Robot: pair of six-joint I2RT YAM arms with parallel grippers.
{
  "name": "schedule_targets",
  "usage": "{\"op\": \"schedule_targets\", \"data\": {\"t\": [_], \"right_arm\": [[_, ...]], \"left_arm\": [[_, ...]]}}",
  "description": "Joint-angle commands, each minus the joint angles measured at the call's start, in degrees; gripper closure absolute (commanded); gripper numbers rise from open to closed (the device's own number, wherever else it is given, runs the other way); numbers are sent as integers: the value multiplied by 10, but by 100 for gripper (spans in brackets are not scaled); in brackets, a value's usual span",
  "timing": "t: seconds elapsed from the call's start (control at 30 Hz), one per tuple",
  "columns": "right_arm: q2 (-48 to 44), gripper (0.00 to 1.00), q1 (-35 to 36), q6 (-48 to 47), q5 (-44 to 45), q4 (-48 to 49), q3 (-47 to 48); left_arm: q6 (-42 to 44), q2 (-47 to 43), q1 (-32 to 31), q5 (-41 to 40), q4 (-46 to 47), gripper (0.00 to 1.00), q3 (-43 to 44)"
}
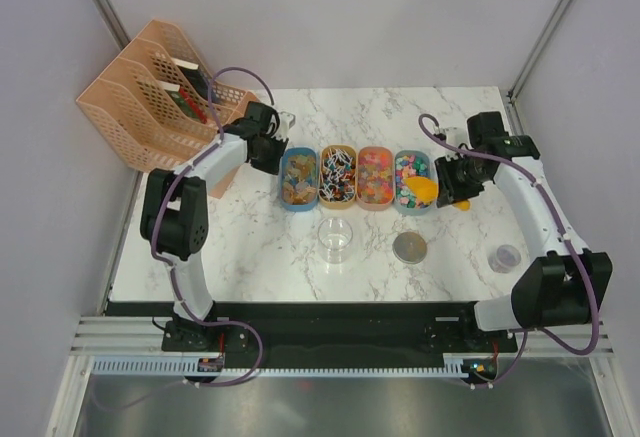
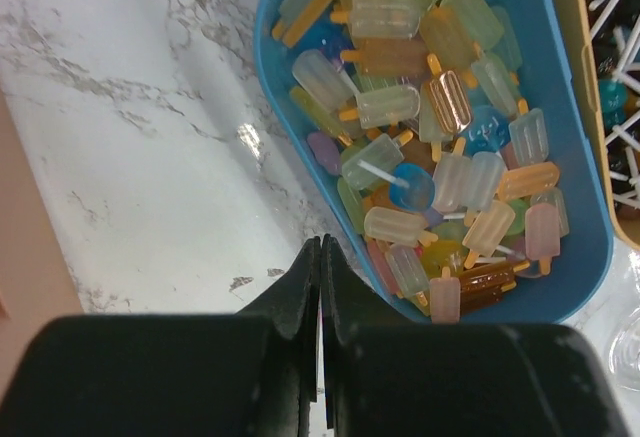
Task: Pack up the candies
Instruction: Move the storage box to the center of the board.
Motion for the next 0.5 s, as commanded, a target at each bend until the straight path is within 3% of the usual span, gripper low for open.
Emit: {"op": "schedule_targets", "data": {"t": [0.0, 0.47], "right_arm": [[-32, 100, -7, 6, -8, -19, 2], [-22, 100, -33, 5, 47, -23, -4]], "left_arm": [[20, -38, -8, -9, 21, 98, -40], [31, -23, -37, -7, 41, 98, -68]]}}
